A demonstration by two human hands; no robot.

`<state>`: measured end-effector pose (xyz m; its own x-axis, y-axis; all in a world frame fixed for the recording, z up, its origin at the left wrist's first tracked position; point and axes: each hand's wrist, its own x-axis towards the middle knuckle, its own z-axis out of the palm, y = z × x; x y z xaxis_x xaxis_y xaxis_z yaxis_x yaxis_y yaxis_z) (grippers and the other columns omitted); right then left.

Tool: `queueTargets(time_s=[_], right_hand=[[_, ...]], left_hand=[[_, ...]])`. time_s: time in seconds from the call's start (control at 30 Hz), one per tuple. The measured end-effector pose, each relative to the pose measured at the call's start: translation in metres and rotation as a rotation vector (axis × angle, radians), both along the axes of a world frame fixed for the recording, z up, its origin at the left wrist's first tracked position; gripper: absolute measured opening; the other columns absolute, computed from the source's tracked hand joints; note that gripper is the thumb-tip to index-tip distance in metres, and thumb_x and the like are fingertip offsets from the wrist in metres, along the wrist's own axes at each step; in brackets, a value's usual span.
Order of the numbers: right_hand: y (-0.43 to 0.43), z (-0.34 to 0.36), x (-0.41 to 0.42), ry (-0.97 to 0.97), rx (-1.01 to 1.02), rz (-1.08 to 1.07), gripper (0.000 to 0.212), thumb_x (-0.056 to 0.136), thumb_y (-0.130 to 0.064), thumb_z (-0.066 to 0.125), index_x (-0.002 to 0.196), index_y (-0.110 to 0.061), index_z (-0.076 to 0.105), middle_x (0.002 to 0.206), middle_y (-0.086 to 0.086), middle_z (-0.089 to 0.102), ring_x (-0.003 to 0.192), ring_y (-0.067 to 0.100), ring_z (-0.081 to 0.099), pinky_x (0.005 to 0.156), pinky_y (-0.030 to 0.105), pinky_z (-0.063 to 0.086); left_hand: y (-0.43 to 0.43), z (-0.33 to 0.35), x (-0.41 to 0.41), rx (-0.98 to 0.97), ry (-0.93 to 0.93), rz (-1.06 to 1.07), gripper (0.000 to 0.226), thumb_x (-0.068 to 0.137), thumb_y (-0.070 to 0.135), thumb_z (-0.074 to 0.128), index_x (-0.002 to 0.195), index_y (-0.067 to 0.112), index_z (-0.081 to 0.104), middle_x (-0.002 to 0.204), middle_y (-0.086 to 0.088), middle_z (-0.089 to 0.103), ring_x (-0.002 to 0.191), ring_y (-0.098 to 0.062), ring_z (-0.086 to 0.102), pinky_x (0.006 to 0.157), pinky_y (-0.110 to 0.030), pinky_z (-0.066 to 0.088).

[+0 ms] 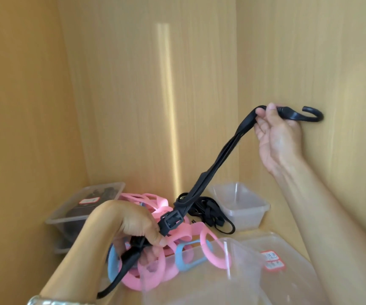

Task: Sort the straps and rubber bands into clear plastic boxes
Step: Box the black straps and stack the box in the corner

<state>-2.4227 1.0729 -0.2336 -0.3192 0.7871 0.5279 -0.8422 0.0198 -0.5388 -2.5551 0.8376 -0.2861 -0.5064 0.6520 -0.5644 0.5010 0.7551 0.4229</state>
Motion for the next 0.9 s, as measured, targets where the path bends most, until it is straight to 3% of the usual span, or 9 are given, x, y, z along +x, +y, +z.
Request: queueTargets(time_s=[0.17, 0.27, 0.43, 0.5, 0.7, 0.8, 0.9], right_hand=[[-0.003, 0.000, 0.001, 0.008, 0.020, -0.024, 0.009, 0.100, -0.019, 0.052, 0.093, -0.017, 0.055, 0.092, 0.002, 0.065, 0.106, 0.014, 0.066, 0.094, 0.023, 0.047], [-0.008, -0.004, -0.003, -0.086, 0.073, -0.048, 0.009, 0.100, -0.022, 0.053, 0.093, -0.017, 0.057, 0.095, 0.000, 0.065, 0.110, 0.015, 0.064, 0.095, 0.024, 0.046], [-0.016, -0.004, -0.005, -0.213, 0.141, -0.082, 0.008, 0.098, -0.025, 0.055, 0.092, -0.020, 0.057, 0.089, -0.002, 0.063, 0.097, 0.014, 0.065, 0.095, 0.029, 0.049], [-0.019, -0.004, -0.005, -0.242, 0.163, -0.087, 0.006, 0.097, -0.024, 0.056, 0.093, -0.021, 0.056, 0.088, -0.003, 0.062, 0.097, 0.015, 0.065, 0.094, 0.031, 0.049], [-0.028, -0.004, -0.001, -0.342, 0.241, -0.077, 0.013, 0.097, -0.027, 0.055, 0.087, -0.020, 0.056, 0.078, -0.001, 0.064, 0.078, 0.015, 0.065, 0.078, 0.029, 0.053], [-0.039, -0.005, -0.001, -0.407, 0.338, -0.028, 0.010, 0.097, -0.023, 0.056, 0.089, -0.017, 0.057, 0.076, 0.000, 0.068, 0.075, 0.017, 0.068, 0.078, 0.033, 0.056], [-0.053, -0.006, -0.002, -0.527, 0.494, 0.104, 0.009, 0.094, -0.021, 0.060, 0.096, -0.012, 0.060, 0.084, 0.005, 0.073, 0.081, 0.020, 0.072, 0.078, 0.033, 0.055]], left_hand=[[-0.001, 0.003, 0.001, -0.019, 0.076, 0.044, 0.018, 0.090, 0.029, 0.065, 0.086, 0.012, 0.071, 0.084, 0.003, 0.070, 0.078, -0.009, 0.064, 0.074, -0.032, 0.057], [-0.004, 0.012, 0.005, 0.064, 0.124, 0.072, 0.017, 0.084, 0.031, 0.072, 0.080, 0.014, 0.071, 0.085, 0.002, 0.068, 0.084, -0.011, 0.062, 0.077, -0.032, 0.058], [-0.008, 0.019, 0.004, 0.099, 0.194, 0.140, 0.019, 0.081, 0.030, 0.075, 0.077, 0.012, 0.069, 0.080, 0.001, 0.068, 0.081, -0.014, 0.064, 0.067, -0.026, 0.057], [-0.009, 0.018, 0.003, 0.074, 0.240, 0.171, 0.021, 0.078, 0.031, 0.078, 0.081, 0.012, 0.067, 0.085, -0.003, 0.067, 0.088, -0.019, 0.065, 0.072, -0.030, 0.057], [-0.012, 0.023, 0.009, -0.017, 0.241, 0.171, 0.056, 0.078, 0.027, 0.078, 0.126, 0.017, 0.053, 0.099, -0.004, 0.067, 0.098, -0.022, 0.065, 0.088, -0.035, 0.052], [-0.010, 0.029, 0.013, 0.175, 0.282, 0.080, 0.077, 0.085, 0.018, 0.068, 0.148, 0.029, 0.026, 0.131, -0.004, 0.057, 0.112, -0.022, 0.060, 0.091, -0.031, 0.050], [0.003, 0.033, 0.030, 0.729, 0.420, 0.007, 0.072, 0.096, 0.013, 0.050, 0.153, 0.031, 0.010, 0.153, 0.004, 0.032, 0.135, -0.010, 0.038, 0.097, -0.018, 0.031]])
